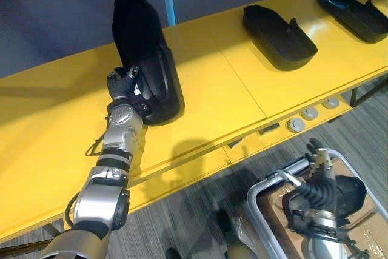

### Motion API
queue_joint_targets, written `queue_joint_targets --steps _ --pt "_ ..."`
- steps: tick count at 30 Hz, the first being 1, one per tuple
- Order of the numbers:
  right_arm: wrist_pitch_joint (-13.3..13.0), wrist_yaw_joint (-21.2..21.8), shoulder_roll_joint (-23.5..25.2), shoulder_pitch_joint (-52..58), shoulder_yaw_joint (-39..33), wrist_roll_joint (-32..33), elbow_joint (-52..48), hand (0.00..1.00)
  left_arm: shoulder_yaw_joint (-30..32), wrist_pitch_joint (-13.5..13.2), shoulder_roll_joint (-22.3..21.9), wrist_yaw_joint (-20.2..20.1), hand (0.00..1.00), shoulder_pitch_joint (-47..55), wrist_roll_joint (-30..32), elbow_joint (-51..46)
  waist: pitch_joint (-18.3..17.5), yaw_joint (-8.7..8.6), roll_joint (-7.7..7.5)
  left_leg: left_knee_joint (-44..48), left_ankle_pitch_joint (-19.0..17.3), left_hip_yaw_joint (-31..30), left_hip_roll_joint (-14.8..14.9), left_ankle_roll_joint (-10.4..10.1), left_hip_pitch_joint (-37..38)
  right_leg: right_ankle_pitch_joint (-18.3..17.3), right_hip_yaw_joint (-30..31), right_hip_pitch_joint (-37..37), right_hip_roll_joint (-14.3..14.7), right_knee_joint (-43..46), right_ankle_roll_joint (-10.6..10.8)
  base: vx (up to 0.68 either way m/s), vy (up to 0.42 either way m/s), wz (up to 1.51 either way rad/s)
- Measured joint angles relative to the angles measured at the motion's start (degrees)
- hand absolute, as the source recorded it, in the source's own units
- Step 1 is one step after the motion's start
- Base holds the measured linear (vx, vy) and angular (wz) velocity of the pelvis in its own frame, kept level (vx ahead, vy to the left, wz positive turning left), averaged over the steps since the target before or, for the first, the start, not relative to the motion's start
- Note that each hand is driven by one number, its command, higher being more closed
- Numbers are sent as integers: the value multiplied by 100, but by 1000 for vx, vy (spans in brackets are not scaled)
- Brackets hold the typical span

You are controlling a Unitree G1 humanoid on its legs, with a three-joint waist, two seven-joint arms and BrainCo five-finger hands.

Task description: Walk over and take plastic housings, then place them on the shelf

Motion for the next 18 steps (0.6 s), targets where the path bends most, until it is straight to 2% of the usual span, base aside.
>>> queue_joint_targets --steps 5,6,18 --pt "1 83 -25 50 147 -2 0 0 -114 67 78 13 100 -270 83 344 55 -14 -6 48 2 -39 -1 5 -47 5 -42 0 -21 0 -4 -24 1 4" --pt "1 86 -27 51 147 -3 0 0 -116 73 78 14 0 -272 104 345 57 -18 -7 50 2 -51 -2 5 -54 5 -59 0 -24 0 -3 -23 3 9" --pt "4 126 -123 72 370 -12 4 0 -102 193 45 345 0 -481 465 515 168 -13 -33 54 23 -148 -30 32 -51 7 -138 55 -61 -9 -7 -10 4 3"
